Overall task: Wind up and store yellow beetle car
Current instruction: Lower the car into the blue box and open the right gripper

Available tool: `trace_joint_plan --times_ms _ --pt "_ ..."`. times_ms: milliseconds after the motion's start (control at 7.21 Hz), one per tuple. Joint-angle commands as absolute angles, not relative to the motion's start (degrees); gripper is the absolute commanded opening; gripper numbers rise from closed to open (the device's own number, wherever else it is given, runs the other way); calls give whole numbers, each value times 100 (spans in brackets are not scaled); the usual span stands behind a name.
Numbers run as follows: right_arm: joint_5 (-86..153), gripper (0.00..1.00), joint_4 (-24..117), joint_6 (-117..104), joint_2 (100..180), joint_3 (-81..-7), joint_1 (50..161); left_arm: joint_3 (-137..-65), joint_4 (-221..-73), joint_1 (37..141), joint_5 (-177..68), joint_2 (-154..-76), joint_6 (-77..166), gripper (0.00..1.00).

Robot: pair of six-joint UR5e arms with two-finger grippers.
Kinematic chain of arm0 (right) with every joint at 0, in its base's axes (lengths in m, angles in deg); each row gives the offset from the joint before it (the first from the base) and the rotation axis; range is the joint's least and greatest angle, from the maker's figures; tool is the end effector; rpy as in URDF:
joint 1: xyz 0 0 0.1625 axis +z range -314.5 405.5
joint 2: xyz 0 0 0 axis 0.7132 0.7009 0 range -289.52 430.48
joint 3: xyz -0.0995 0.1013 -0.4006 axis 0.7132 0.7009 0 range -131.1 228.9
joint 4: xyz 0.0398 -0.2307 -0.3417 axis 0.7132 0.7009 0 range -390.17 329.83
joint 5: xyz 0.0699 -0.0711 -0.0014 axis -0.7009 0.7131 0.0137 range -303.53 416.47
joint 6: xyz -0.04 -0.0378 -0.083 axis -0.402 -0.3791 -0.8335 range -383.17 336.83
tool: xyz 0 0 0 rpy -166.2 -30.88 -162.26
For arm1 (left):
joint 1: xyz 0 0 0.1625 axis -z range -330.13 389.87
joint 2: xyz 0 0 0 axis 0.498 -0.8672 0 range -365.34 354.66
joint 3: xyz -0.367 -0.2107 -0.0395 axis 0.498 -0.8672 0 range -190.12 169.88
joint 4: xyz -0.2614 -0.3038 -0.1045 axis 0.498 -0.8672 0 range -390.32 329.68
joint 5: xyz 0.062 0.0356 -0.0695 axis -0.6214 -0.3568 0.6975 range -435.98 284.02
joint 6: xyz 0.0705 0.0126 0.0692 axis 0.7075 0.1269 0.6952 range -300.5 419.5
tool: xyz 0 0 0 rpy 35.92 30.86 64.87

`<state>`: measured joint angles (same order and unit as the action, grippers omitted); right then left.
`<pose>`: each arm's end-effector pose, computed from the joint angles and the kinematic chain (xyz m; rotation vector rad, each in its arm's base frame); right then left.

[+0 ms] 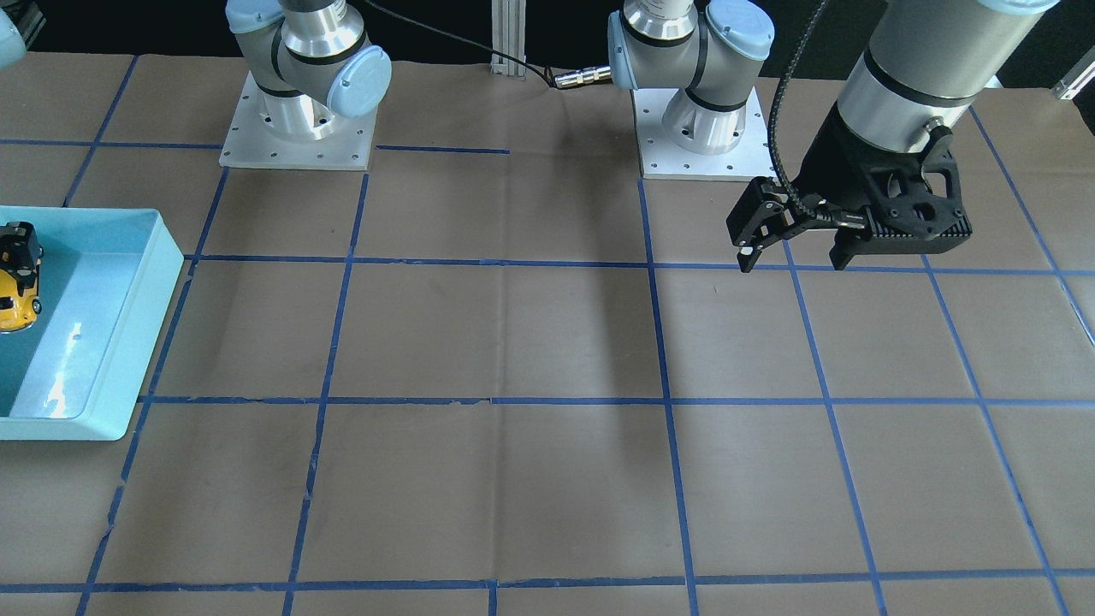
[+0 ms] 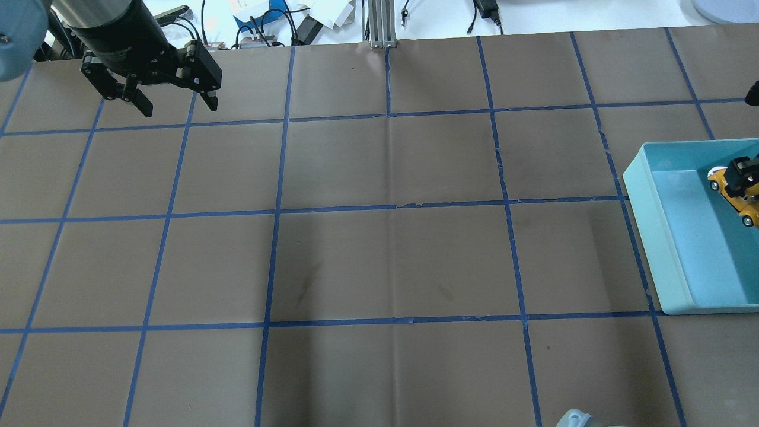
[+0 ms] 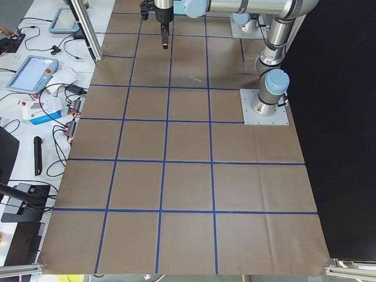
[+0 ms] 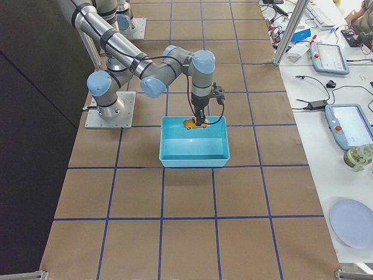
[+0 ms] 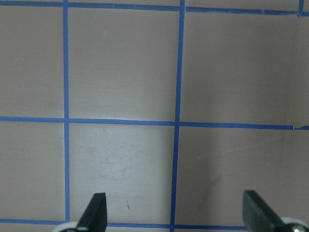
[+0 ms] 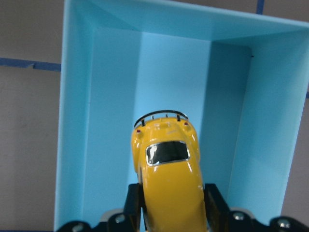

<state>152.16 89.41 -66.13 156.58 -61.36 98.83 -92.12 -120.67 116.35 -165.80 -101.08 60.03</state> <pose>-0.1969 -0.4710 0.3368 0.1577 -3.0006 0.0134 -0.1003 -0.5446 0.5047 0.0817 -3.1381 0.0523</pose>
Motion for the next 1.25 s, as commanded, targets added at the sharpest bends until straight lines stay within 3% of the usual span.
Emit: trace_joint_plan --times_ms 0,278,1110 --pt "15183 24 10292 -6668 15661 -7006 9656 -9212 -12067 11635 -16580 -10105 6003 100" --pt "15192 24 10668 -6442 15661 -7378 9630 -9212 -12067 11635 -16580 -10114 6003 100" --pt "14718 24 10606 -6229 15547 -7396 9305 -9212 -12067 11626 -16580 -10114 6003 100"
